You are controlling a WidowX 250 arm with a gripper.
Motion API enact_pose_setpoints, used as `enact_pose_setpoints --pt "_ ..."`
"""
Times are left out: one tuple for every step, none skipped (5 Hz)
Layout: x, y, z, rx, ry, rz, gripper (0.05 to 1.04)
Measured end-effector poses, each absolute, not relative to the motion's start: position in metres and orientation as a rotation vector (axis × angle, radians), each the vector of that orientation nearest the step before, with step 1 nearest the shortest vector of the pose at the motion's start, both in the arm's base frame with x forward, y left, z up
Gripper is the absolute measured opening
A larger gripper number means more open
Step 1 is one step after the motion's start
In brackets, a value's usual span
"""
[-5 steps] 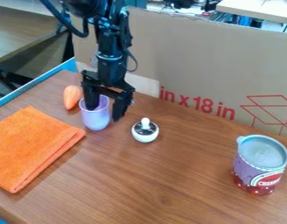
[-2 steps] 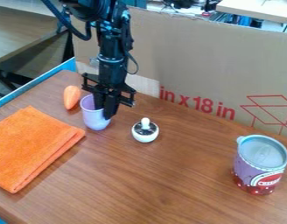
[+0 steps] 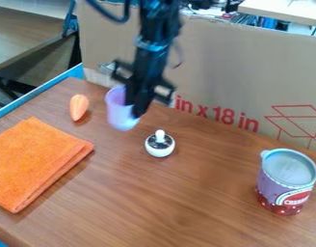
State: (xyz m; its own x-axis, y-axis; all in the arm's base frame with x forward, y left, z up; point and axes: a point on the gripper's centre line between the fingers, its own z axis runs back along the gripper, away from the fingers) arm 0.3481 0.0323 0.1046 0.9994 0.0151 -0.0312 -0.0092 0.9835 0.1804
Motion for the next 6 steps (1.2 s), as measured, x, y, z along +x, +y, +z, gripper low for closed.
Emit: enact_pose_setpoints --pt "0.325 -0.019 0.135 0.157 -0.038 -0.138 0.092" --pt "0.289 -0.062 0.143 0.142 -0.013 -0.245 0.092" --pt "0.250 -0.111 0.142 0.136 0.037 -0.367 0.092" --pt "0.215 -0.154 0.116 0.051 0.070 -0.530 0.092" --pt "0.200 -0.198 0.084 -0.019 0.141 -0.626 0.092" --pt "0.199 -0.243 0.056 -0.036 0.167 -0.699 0.092"
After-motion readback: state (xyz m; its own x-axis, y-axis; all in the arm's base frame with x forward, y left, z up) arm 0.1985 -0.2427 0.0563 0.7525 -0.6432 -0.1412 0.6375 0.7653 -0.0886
